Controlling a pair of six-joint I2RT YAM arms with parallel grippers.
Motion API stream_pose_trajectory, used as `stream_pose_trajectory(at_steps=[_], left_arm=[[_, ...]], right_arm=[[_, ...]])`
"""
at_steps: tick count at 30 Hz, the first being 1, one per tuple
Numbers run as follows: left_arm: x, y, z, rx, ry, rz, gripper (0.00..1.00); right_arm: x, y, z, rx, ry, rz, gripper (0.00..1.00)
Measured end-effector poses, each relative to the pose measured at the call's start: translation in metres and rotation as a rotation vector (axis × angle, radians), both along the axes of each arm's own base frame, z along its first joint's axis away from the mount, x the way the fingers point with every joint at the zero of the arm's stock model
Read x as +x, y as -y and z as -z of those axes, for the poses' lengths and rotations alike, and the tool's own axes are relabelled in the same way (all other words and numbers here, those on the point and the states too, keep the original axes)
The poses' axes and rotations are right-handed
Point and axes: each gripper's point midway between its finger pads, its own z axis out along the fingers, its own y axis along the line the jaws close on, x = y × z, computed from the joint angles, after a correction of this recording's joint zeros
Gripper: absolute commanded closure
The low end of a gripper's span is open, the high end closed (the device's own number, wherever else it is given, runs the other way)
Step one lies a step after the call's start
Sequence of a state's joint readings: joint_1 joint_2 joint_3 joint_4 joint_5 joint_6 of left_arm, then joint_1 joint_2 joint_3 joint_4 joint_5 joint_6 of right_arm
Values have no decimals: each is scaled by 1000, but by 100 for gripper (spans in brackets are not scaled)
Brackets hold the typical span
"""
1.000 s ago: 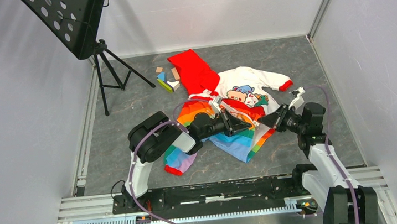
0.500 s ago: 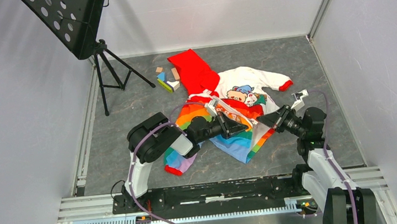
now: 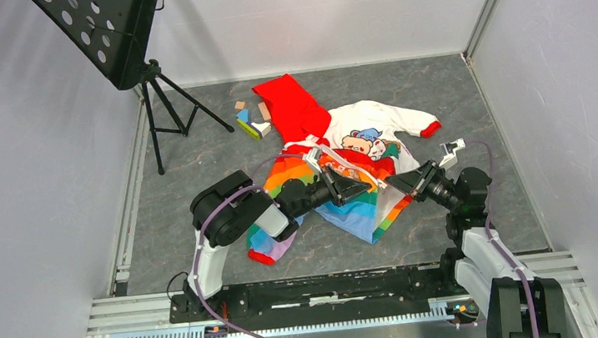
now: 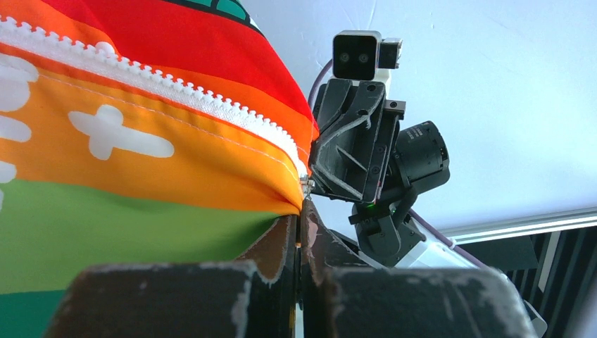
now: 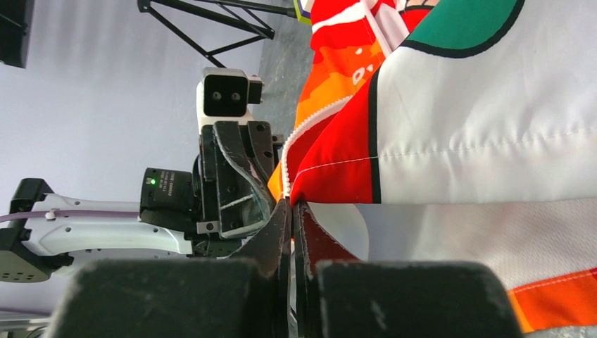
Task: Zip up the jacket
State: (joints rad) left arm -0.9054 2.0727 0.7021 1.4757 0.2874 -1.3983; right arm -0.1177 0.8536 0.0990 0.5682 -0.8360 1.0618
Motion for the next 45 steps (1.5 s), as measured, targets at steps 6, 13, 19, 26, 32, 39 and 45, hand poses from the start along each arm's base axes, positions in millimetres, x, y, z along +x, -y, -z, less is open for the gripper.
stream_pose_trajectory(at_steps=[6,13,19,26,32,39,45], left_arm=[[1,0,0,-1,0,-8,98],[3,-1,0,-1,-2,-22,98],[1,-5,5,8,-17,-24,98],[1,-5,3,-6,-34,-22,98],[1,-5,0,-14,-33,-22,98],[1,-5,-1,-18,-40,-20,98],[1,-5,-1,-18,-41,-20,98]], right_arm=[[0,-1,-6,31,24,4,100],[-1,-1,-10,60,37,10,100],[-3,-2,-10,95,28,16,100],[-1,-2,-11,98,36,18,100],[-1,-1,-7,99,26,20,100],[0,-1,-9,98,42,20,100],[0,-1,-7,98,37,20,100]])
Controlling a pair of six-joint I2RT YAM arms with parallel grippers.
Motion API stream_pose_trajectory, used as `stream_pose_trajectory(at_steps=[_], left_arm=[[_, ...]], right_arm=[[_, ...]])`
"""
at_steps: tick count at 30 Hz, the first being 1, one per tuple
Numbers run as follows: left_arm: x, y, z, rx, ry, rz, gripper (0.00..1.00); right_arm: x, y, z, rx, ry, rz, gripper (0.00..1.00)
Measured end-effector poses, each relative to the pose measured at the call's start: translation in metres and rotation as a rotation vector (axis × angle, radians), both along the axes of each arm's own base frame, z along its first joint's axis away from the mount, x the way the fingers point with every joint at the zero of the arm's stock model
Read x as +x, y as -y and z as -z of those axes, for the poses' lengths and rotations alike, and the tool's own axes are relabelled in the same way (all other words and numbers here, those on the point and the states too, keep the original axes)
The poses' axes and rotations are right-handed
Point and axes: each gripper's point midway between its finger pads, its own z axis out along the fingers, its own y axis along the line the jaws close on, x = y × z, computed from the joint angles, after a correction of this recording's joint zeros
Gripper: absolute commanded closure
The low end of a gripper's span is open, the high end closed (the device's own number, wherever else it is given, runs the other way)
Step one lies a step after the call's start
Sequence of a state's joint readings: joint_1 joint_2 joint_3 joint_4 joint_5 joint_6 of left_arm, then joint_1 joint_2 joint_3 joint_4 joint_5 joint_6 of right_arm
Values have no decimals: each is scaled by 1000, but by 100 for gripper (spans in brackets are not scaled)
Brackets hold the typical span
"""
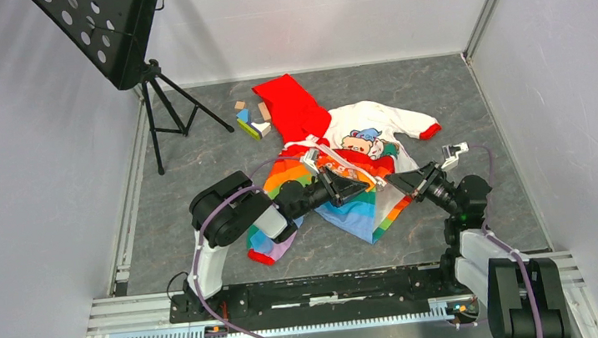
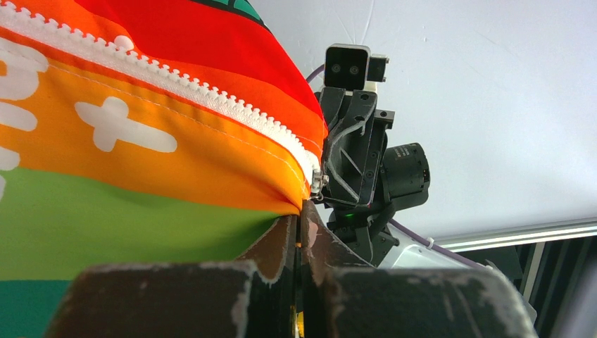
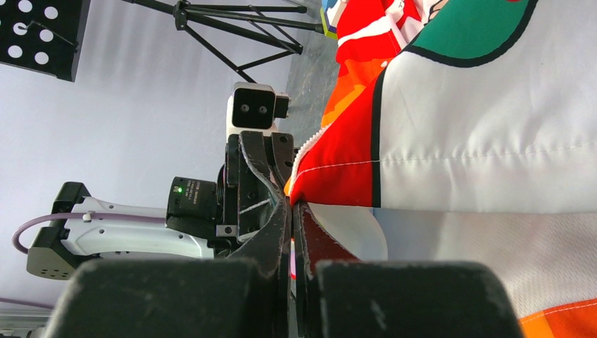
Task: Zip up the jacket
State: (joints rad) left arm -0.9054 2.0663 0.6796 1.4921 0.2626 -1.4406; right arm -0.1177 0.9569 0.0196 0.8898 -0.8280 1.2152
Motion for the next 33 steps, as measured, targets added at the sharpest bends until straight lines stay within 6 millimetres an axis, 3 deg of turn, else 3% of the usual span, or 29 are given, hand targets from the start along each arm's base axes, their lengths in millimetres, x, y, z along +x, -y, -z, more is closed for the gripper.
stream_pose_trajectory(at_steps=[33], left_arm=[[3,4,-8,-22,7,1,98]], right_arm=[[4,-1,-2,8,21,-3,100]])
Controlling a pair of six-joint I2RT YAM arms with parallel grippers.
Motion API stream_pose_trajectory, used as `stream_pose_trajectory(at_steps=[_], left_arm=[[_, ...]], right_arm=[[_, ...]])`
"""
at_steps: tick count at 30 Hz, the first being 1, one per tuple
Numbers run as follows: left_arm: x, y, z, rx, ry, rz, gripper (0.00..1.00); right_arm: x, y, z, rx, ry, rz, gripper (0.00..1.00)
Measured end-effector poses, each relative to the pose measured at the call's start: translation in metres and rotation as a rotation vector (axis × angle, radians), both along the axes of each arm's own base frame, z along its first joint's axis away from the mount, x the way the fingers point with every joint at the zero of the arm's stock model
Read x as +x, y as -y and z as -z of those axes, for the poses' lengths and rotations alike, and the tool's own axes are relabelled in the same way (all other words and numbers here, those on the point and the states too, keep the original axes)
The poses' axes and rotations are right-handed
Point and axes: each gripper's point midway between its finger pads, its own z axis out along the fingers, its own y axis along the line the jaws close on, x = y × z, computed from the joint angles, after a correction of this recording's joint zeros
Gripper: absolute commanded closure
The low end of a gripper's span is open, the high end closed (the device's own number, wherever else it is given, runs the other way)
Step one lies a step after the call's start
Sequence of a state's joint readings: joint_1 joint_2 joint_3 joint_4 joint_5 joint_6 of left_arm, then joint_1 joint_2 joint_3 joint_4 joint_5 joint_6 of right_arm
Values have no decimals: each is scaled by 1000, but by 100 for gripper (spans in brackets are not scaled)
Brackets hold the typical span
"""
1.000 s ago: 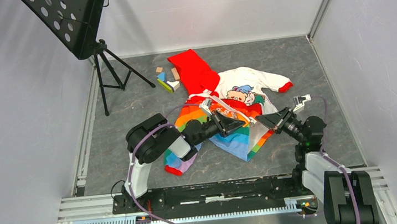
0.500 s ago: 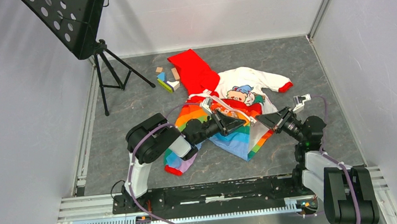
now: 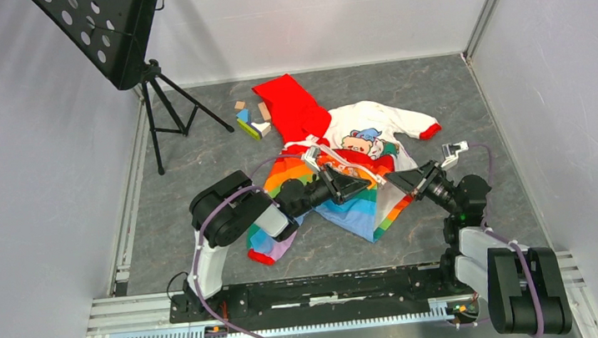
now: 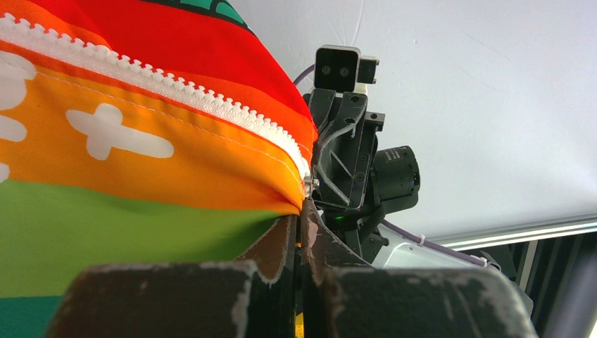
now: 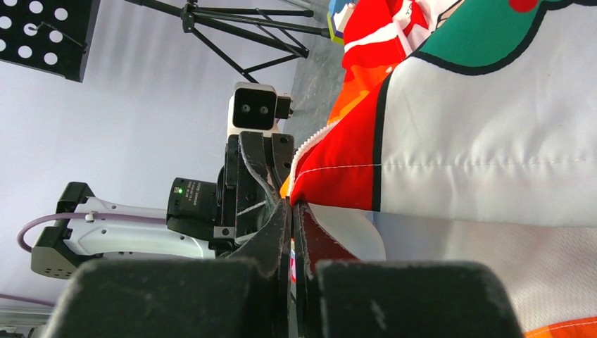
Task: Zip up the jacket
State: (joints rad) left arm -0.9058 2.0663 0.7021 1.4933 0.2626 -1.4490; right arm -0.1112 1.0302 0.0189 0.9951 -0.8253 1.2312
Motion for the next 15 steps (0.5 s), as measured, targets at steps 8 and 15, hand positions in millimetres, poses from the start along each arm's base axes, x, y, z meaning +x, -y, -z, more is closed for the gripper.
stream_pose_trajectory(at_steps=[8,15], left_arm=[[-5,3,-1,-2,1,13,98],[-4,-2,6,14,-12,0,98]], right_arm=[[2,0,-3,18,5,4,100],[4,2,-10,42,18,10,100]])
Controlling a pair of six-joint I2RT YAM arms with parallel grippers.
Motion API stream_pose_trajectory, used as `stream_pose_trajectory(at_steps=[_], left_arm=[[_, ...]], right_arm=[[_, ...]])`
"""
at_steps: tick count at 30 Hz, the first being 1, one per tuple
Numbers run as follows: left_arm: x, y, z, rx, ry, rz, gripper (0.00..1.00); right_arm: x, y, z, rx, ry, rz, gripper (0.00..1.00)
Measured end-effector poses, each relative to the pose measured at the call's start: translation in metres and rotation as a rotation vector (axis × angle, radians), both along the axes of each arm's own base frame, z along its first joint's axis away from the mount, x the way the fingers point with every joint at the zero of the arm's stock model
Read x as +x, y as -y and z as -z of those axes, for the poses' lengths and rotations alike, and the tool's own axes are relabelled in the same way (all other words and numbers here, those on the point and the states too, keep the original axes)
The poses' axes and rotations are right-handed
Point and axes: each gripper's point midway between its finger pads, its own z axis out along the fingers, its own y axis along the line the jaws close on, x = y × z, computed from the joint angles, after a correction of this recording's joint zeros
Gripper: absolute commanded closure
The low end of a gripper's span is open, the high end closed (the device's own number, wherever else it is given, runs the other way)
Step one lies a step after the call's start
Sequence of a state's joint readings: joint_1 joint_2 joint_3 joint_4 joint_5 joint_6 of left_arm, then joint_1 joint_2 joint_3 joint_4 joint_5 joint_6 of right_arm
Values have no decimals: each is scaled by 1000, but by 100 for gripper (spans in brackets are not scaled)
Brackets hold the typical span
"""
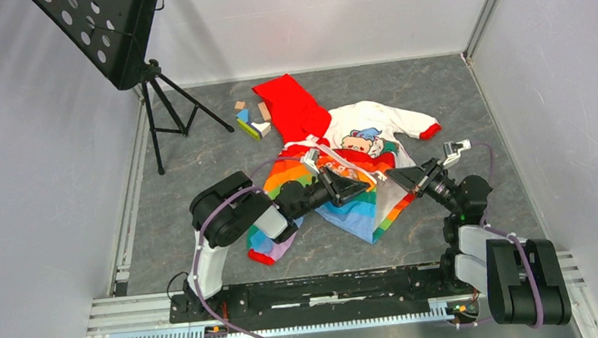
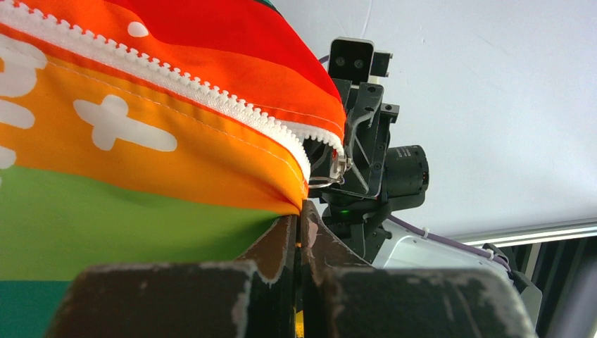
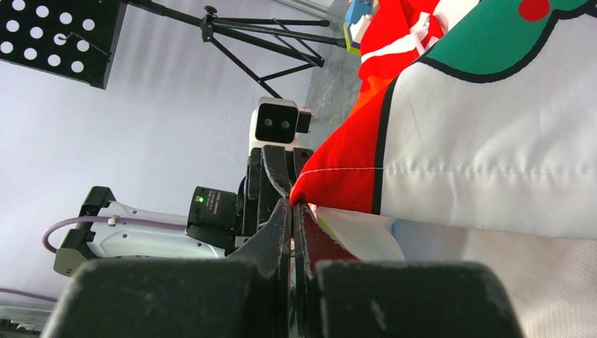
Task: Zip up the jacket
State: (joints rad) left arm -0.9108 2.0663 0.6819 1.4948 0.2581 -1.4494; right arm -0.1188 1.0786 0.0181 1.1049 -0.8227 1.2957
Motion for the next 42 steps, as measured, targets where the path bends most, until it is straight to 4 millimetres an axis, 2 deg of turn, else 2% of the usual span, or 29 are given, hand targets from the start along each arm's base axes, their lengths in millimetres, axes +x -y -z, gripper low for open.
stream_pose_trajectory(at_steps=[8,16,42], left_arm=[[5,-2,-2,-4,0,-25,98],[5,-3,-21,-38,26,-27,98],[5,-3,-23,-52,-3,-22,98]], right_arm=[[-1,-1,-3,4,10,-8,100],[-1,-1,-1,-3,9,-7,100],[-1,-2,-5,7,22,-13,100]])
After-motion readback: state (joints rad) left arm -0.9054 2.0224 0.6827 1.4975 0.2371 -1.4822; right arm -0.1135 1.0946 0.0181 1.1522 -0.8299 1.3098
